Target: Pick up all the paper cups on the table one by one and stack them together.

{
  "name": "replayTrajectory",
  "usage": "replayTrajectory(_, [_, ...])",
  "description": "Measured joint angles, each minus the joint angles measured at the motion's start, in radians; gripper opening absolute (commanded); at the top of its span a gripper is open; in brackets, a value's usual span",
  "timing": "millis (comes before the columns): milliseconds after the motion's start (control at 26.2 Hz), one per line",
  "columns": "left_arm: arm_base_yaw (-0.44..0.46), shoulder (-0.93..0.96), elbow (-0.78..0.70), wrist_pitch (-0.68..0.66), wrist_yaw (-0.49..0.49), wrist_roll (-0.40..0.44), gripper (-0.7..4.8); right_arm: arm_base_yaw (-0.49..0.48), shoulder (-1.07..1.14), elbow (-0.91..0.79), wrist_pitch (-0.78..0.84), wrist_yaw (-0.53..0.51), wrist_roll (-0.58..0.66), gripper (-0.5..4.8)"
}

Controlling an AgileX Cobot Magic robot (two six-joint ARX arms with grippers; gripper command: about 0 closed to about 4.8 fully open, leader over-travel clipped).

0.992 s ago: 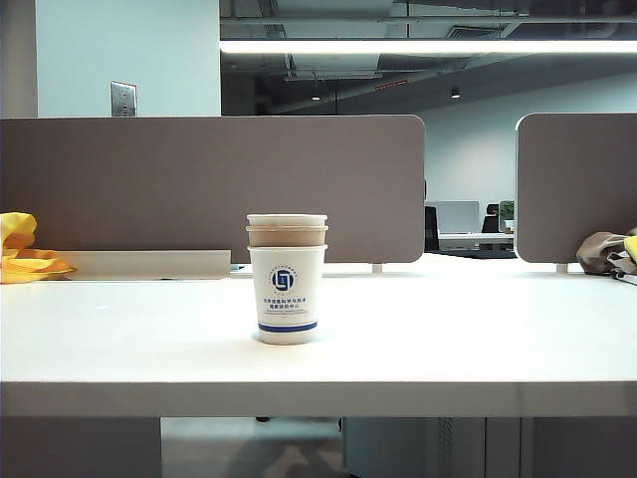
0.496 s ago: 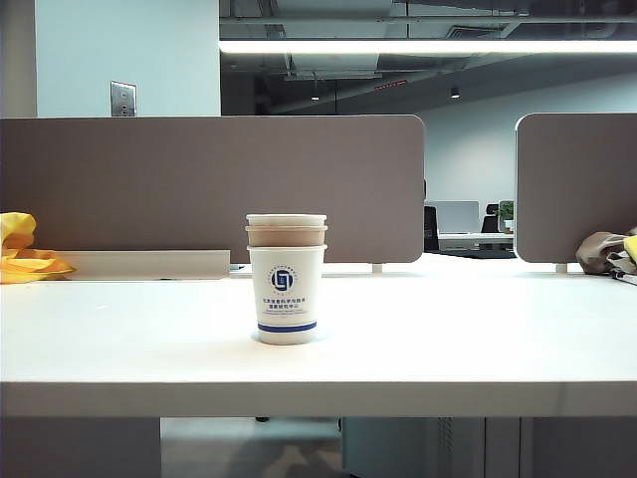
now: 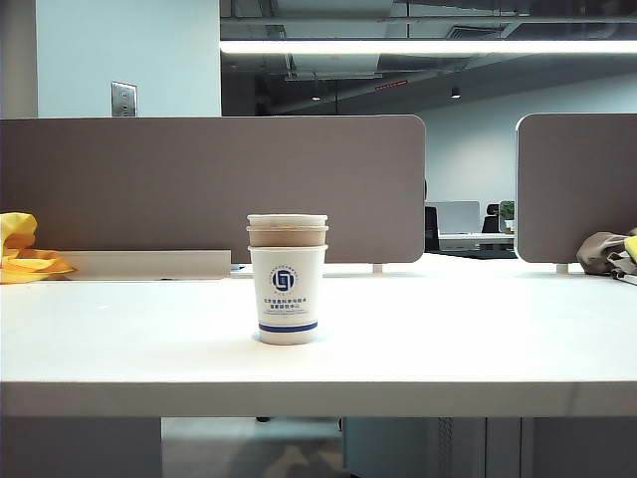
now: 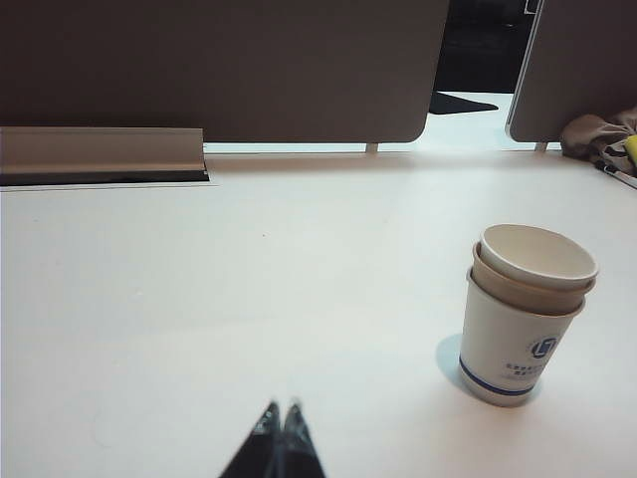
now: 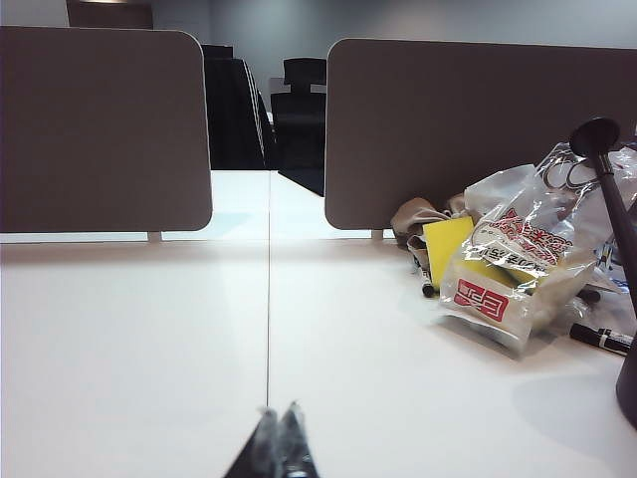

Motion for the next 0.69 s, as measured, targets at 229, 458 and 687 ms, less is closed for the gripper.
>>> replayTrajectory(229, [0.000,0.000,0.000,-0.001,0.000,0.000,-0.06,0.001,0.000,0.000,-0.023,0.000,0.000,-0.01])
replayTrajectory(458, [0.000,-0.002,0.000,-0.001,0.000,0.000,-0.06,0.001,0.000,0.000,-0.023,0.000,0.000,-0.01])
replayTrajectory(687, [0.006,-0.002,0.000,-0.001,0.000,0.000,-0.06,0.001,0.000,0.000,-0.023,0.000,0.000,-0.01])
